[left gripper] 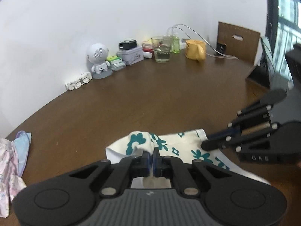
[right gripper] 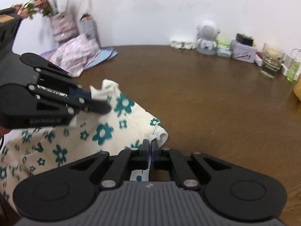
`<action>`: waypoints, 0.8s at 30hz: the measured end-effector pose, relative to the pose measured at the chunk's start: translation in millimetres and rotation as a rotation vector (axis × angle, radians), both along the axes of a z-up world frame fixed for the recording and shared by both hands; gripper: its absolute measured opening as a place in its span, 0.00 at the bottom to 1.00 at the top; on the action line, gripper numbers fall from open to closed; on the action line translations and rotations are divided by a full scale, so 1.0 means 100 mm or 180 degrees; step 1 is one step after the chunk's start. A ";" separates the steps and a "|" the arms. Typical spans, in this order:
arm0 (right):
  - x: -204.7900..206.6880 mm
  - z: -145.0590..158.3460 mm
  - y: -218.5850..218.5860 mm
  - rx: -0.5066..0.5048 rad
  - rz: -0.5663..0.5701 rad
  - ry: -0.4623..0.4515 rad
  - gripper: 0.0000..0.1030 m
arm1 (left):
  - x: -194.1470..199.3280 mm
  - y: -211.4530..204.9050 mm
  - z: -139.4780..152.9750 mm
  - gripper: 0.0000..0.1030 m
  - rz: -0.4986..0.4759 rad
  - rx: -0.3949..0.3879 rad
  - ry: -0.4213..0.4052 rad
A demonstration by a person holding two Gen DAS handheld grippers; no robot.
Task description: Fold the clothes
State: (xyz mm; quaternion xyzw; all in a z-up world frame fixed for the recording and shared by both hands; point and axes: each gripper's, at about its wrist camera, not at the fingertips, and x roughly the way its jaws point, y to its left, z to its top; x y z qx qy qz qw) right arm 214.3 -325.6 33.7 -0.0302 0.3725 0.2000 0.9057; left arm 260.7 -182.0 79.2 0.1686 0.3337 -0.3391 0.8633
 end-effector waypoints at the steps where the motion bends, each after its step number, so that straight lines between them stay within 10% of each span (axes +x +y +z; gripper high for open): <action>1: 0.05 -0.01 -0.03 0.0016 -0.0039 0.0002 0.02 | 0.05 -0.02 -0.07 0.02 0.0007 0.0004 0.0047; 8: 0.30 -0.28 0.00 -0.0130 -0.0212 0.0228 0.03 | 0.06 0.18 -0.17 0.45 0.0017 -0.0081 0.0137; 12: 0.25 -0.20 -0.07 -0.0127 -0.0294 0.0187 0.22 | -0.09 0.67 0.10 0.52 0.0128 -0.0187 -0.0032; 24: 0.30 0.14 0.79 -0.0021 0.0697 0.0146 0.22 | -0.32 2.18 -0.20 0.52 0.1190 0.0499 0.0052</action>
